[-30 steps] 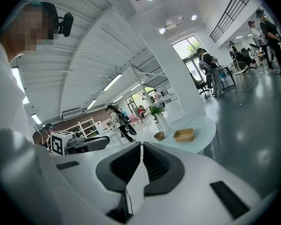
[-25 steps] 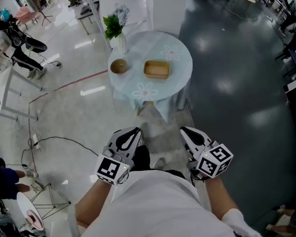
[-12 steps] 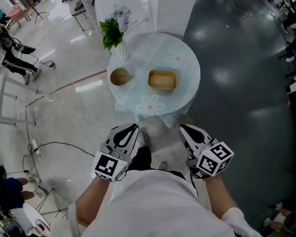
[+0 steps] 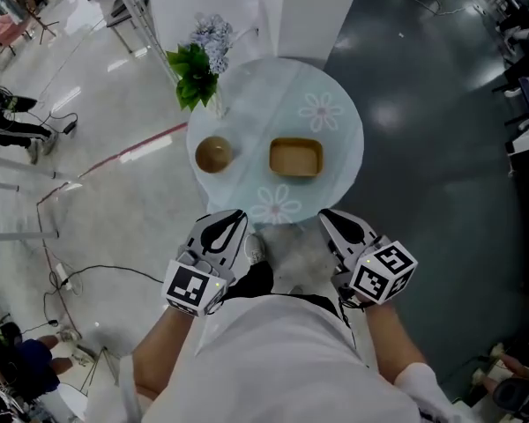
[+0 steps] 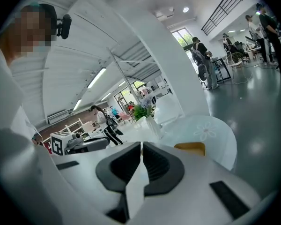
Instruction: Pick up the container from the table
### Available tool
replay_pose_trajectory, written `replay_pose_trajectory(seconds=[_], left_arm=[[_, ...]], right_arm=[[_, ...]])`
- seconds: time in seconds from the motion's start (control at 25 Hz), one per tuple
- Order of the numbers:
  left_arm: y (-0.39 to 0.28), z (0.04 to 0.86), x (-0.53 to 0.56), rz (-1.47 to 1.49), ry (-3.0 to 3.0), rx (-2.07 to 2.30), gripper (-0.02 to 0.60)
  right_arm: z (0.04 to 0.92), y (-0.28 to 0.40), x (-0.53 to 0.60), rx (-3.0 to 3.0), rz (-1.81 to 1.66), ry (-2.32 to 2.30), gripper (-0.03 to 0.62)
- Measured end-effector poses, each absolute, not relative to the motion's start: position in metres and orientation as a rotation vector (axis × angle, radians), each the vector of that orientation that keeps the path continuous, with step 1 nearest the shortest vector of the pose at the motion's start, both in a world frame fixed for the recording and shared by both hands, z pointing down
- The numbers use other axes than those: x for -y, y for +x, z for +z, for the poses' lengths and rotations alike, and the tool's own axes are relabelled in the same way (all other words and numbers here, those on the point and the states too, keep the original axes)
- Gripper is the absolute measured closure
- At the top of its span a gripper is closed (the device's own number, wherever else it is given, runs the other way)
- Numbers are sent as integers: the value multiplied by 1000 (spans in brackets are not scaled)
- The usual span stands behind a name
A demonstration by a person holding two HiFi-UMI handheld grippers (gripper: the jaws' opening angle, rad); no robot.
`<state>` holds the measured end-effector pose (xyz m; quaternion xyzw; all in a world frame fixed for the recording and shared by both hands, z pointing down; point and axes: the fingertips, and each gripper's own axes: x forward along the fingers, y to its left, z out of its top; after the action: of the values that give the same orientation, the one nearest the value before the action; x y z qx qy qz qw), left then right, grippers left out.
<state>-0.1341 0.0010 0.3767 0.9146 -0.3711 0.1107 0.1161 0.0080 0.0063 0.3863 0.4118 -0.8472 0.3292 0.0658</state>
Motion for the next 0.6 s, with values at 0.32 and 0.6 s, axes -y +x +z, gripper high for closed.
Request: replay_pose_trajectory(seconds=[0.32, 0.6], left_arm=[[-156, 384, 47, 316, 2684, 1041, 546], [-165, 389, 71, 319, 2673, 1028, 547]], right_arm=[[394, -8, 37, 2508, 1007, 1298, 562], [403, -12, 67, 2466, 1010, 1324, 562]])
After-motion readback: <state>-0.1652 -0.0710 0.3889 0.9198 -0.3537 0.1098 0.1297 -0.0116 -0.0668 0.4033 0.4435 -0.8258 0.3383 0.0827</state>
